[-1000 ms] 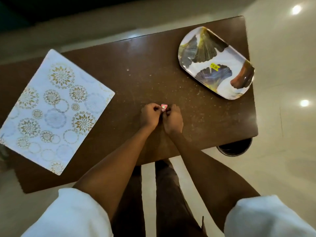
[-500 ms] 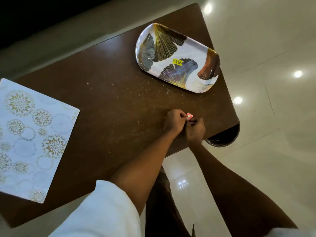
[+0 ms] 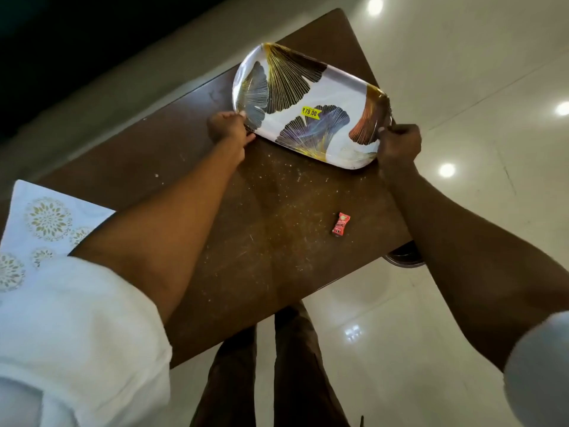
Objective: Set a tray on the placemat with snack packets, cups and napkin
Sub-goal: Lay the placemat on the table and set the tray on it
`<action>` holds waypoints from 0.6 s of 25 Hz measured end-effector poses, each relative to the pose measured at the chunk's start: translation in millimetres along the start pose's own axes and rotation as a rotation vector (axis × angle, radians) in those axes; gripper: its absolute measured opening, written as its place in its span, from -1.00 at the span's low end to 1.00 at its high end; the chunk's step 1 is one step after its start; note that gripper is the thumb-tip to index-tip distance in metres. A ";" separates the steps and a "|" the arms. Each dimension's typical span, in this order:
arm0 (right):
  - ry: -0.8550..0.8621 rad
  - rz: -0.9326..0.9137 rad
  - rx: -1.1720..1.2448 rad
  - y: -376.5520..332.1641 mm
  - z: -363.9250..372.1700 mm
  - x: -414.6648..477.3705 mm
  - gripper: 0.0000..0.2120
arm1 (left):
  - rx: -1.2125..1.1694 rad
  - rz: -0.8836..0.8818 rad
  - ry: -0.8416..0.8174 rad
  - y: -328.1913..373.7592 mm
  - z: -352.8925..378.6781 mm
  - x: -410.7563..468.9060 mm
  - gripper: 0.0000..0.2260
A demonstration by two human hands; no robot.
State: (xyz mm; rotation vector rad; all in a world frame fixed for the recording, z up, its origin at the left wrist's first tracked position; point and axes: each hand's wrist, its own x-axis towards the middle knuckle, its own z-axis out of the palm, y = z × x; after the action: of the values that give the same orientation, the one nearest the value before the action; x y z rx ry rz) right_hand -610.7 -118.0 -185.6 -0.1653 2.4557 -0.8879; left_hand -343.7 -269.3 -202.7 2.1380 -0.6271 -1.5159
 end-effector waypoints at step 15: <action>0.062 0.311 0.379 85.1 -2.3 -67.1 -0.63 | 0.068 0.123 -0.266 34.7 55.7 -2.1 -0.76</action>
State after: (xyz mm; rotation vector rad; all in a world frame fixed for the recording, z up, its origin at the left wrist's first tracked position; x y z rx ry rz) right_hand -549.3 -31.7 -208.6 0.3720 2.2319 -1.2030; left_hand -400.9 -301.1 -197.3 1.9209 -0.8953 -1.7472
